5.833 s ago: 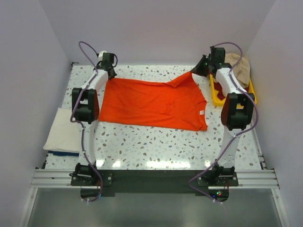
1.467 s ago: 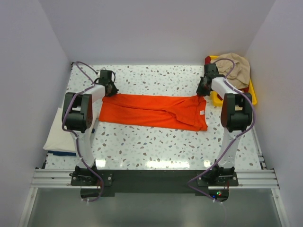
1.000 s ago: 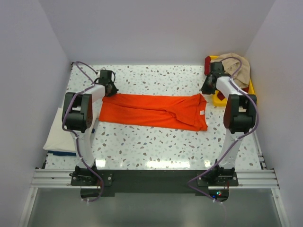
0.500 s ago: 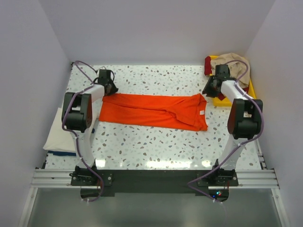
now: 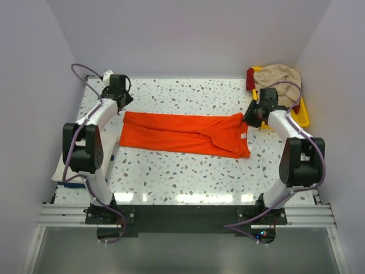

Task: Fold and stack the t-shirts
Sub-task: Fold the tshirt

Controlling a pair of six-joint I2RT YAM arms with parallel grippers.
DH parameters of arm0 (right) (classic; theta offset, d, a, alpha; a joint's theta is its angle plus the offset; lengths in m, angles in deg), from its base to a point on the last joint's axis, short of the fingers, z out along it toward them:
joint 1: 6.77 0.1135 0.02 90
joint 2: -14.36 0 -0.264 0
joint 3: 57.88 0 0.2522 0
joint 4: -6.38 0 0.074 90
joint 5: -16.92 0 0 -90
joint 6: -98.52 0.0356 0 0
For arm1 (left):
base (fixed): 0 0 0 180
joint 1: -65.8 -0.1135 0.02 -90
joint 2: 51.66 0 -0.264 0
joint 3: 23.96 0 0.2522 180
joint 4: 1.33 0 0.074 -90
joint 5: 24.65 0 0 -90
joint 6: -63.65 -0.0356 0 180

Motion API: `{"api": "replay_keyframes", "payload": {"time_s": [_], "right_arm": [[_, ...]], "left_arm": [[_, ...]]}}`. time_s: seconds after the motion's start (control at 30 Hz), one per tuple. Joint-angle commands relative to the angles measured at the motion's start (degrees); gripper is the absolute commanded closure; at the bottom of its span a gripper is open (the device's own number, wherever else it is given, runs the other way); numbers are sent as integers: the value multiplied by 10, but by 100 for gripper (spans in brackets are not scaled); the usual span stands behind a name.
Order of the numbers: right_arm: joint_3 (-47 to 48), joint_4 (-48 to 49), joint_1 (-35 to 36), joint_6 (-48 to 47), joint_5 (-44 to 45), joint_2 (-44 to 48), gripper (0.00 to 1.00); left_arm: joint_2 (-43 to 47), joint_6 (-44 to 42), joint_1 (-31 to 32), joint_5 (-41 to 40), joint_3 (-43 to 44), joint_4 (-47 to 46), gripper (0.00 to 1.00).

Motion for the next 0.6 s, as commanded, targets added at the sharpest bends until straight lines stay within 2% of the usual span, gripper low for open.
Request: {"api": "replay_keyframes", "payload": {"time_s": [0.0, 0.2, 0.57], "right_arm": [[-30, 24, 1, 20, -9, 62, 64], [-75, 25, 17, 31, -22, 124, 63], [-141, 36, 29, 36, -21, 159, 63]], "left_arm": [[43, 45, -10, -72, -19, 63, 63], [50, 87, -18, -55, -66, 73, 64], [13, 122, -19, -18, -60, 71, 64]]}}
